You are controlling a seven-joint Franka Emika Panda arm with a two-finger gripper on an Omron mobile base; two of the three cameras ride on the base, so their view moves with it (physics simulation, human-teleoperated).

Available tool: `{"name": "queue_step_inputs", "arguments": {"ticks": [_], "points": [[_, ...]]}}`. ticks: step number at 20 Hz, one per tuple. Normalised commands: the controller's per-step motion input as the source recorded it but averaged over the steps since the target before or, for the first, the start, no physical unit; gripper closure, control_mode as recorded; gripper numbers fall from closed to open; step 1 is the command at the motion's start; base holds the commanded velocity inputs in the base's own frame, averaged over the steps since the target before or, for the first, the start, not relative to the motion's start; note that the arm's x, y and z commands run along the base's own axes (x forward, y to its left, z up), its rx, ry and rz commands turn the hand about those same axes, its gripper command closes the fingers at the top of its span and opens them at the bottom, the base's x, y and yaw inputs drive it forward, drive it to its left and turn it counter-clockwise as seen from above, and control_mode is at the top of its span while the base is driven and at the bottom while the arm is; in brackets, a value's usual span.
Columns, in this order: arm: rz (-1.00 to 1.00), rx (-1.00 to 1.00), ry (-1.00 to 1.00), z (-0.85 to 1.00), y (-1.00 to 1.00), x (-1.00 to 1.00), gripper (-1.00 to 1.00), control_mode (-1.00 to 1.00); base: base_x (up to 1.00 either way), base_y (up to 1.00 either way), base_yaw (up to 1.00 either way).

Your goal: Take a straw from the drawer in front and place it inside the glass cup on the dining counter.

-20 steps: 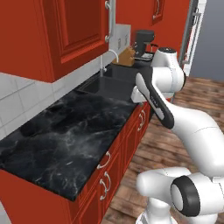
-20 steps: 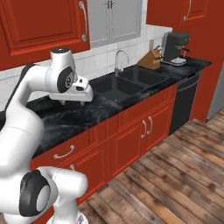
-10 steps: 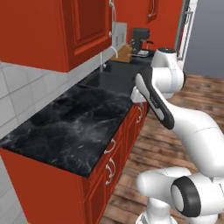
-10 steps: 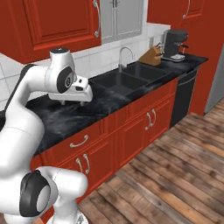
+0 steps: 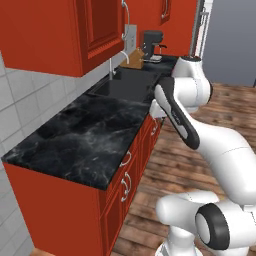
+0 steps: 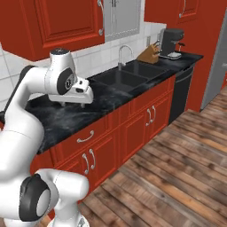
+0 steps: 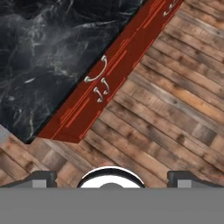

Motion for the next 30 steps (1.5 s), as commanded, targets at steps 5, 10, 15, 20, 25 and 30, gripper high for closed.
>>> {"name": "queue_step_inputs", "arguments": {"ticks": [5, 10, 15, 20, 25, 30], "points": [[-0.11, 0.31, 0.03, -0.07, -0.37, -0.05, -1.00, -1.00, 0.00, 0.00, 0.00], [-0.01, 0.53, 0.04, -0.29, -0.90, 0.00, -1.00, -1.00, 0.00, 0.00, 0.00], [0.00, 0.51, 0.00, -0.43, -0.76, 0.00, -1.00, -1.00, 0.00, 0.00, 0.00], [0.00, 0.45, 0.00, -0.49, -0.37, 0.00, -1.00, -1.00, 0.00, 0.00, 0.00], [0.00, 0.41, 0.02, -0.65, -0.08, 0.04, -1.00, -1.00, 0.00, 0.00, 0.00], [0.00, 0.36, 0.04, -0.68, 0.00, 0.02, -1.00, -1.00, 0.00, 0.00, 0.00]]}}
